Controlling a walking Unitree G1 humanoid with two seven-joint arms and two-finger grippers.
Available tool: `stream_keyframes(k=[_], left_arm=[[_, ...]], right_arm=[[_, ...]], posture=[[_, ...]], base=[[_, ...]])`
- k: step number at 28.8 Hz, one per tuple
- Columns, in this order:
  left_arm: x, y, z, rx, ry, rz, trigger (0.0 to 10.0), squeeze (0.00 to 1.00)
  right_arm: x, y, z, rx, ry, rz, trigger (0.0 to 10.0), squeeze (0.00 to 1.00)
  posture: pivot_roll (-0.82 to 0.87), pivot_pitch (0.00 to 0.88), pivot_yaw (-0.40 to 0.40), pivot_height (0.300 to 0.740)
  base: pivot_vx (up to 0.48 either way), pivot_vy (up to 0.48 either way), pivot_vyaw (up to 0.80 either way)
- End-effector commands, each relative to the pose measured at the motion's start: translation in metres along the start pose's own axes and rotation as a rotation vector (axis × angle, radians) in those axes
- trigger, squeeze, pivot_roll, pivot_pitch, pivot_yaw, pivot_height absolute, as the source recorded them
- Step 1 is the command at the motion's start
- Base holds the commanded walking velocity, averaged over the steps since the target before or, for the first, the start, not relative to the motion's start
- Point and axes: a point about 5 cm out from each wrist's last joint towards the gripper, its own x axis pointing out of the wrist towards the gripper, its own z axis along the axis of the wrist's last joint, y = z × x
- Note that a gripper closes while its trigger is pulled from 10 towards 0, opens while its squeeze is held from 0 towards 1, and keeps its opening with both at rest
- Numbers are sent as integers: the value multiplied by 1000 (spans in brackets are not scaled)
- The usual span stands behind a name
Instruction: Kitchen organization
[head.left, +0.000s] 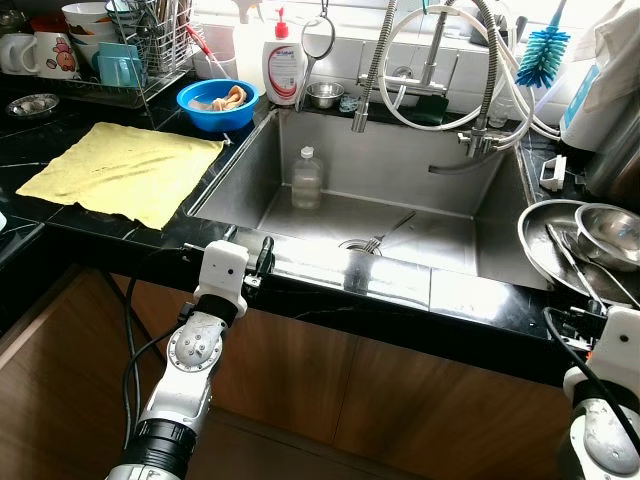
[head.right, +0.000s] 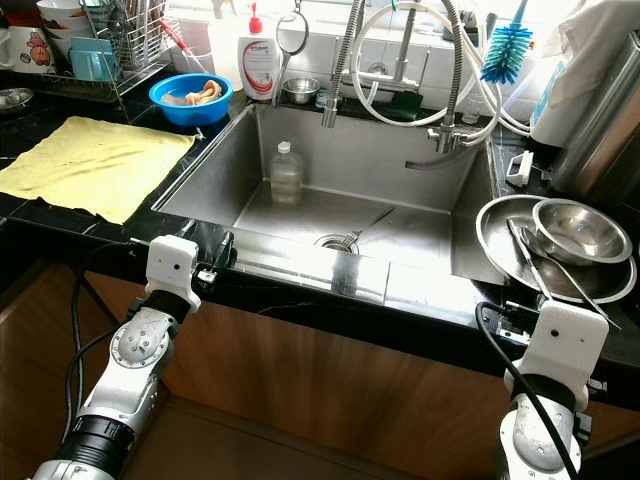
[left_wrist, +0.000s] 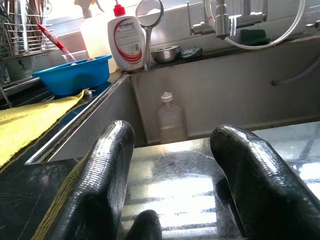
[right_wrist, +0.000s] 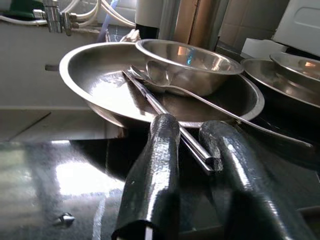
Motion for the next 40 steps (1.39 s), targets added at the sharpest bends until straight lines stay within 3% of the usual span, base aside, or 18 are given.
stream_keyframes(k=[1,14,15,16,17,19,32,40], left_arm=[[-3,-1,-5,16,31,-16,10000,0],[-2,-1,-4,19,27,-18,10000,0],[-1,-1,-4,19,27,-18,10000,0],[-1,-1,-4,19,27,-18,10000,0],[-1,-1,-4,19,26,-18,10000,0],[-1,-1,-4,20,26,-17,10000,0],[-1,-1,-5,19,27,-7,10000,0],[-2,0,-5,20,29,-2,10000,0]], right_arm=[[2,-1,0,4,-1,-1,0,0],[3,6,4,32,-17,40,39,0],[3,8,4,34,-16,59,4588,0],[3,8,4,34,-16,59,4588,0],[4,10,5,34,-15,71,9647,0],[4,13,6,43,-22,88,10000,0],[6,27,29,141,-137,187,10000,0],[8,37,37,127,-172,242,10000,0]], posture=[[-21,0,-40,740],[-22,0,-38,740],[-21,0,-38,740],[-21,0,-38,740],[-21,0,-38,740],[-21,0,-38,740],[-22,0,-44,740],[-23,0,-45,740]], base=[[0,0,0],[0,0,0],[0,0,0],[0,0,0],[0,0,0],[0,0,0],[0,0,0],[0,0,0]])
